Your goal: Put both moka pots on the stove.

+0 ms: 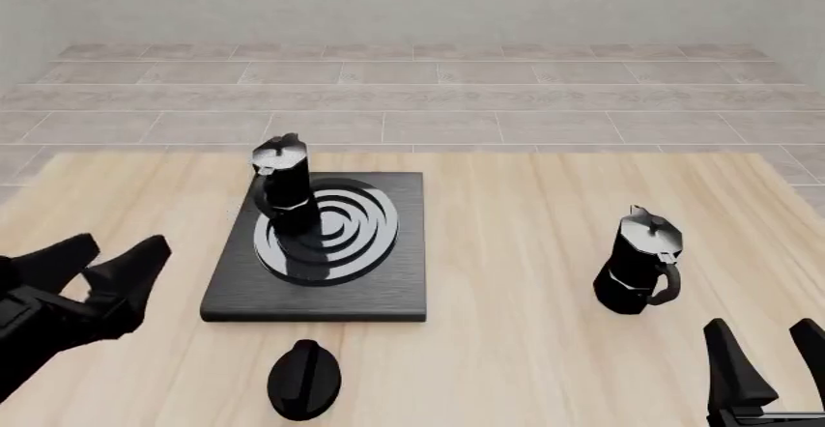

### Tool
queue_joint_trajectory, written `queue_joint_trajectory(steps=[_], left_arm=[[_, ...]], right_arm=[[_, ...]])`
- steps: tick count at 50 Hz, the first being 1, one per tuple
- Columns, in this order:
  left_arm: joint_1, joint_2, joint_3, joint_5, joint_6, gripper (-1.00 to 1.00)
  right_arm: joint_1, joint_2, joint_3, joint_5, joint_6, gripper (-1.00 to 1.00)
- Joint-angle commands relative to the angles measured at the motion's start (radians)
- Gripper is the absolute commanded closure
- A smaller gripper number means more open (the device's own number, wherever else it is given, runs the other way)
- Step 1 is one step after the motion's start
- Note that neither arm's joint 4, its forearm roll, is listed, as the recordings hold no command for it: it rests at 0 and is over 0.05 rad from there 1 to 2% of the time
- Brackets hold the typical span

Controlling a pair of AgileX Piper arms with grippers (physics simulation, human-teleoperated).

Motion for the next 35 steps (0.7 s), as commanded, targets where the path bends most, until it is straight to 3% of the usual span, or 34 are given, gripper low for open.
queue_joint_trajectory(steps=[1, 6, 9, 10, 13, 15, 18, 20, 21, 22, 24, 26, 30, 31, 35], left_arm=[[0.031, -0.182, 0.149, -0.079, -0.001, -1.0], [0.035, -0.259, 0.231, -0.119, 0.008, -1.0], [0.017, -0.322, 0.265, -0.12, 0.05, -1.0], [0.023, -0.303, 0.288, -0.139, 0.026, -1.0], [0.028, -0.371, 0.325, -0.151, 0.092, -1.0], [0.038, -0.4, 0.358, -0.166, 0.067, -1.0], [0.018, -0.451, 0.382, -0.166, 0.095, -1.0], [0.008, -0.452, 0.411, -0.187, 0.061, -1.0], [0.019, -0.492, 0.407, -0.173, 0.091, -1.0], [0.043, -0.471, 0.425, -0.197, 0.069, -1.0], [0.058, -0.495, 0.432, -0.21, 0.114, -1.0], [0.055, -0.494, 0.442, -0.215, 0.098, -1.0], [0.031, -0.497, 0.444, -0.245, 0.144, -1.0], [0.026, -0.496, 0.444, -0.199, 0.21, -1.0], [0.051, -0.495, 0.444, -0.22, 0.174, -1.0]], right_arm=[[-0.001, 0.006, 0.0, -0.004, -0.001, -1.0], [0.006, 0.003, -0.001, -0.006, -0.026, -1.0], [0.005, 0.005, 0.0, -0.006, -0.015, -1.0], [0.004, 0.008, 0.0, -0.008, -0.007, -1.0], [0.004, 0.01, 0.0, -0.009, -0.006, -1.0], [0.003, 0.014, 0.001, -0.011, 0.0, -1.0], [0.003, 0.01, 0.0, -0.008, -0.003, -1.0], [0.004, 0.008, 0.0, -0.007, -0.008, -1.0], [0.005, 0.004, -0.001, -0.006, -0.019, -1.0], [0.0, 0.003, -0.001, -0.004, -0.019, -1.0], [-0.052, 0.006, -0.001, 0.001, 0.013, -1.0], [-0.028, 0.006, -0.001, -0.003, 0.001, -1.0], [-0.016, 0.005, -0.001, -0.001, 0.005, -1.0], [-0.023, 0.012, -0.002, -0.001, 0.016, -1.0], [-0.025, 0.016, -0.022, 0.003, 0.014, -1.0]])
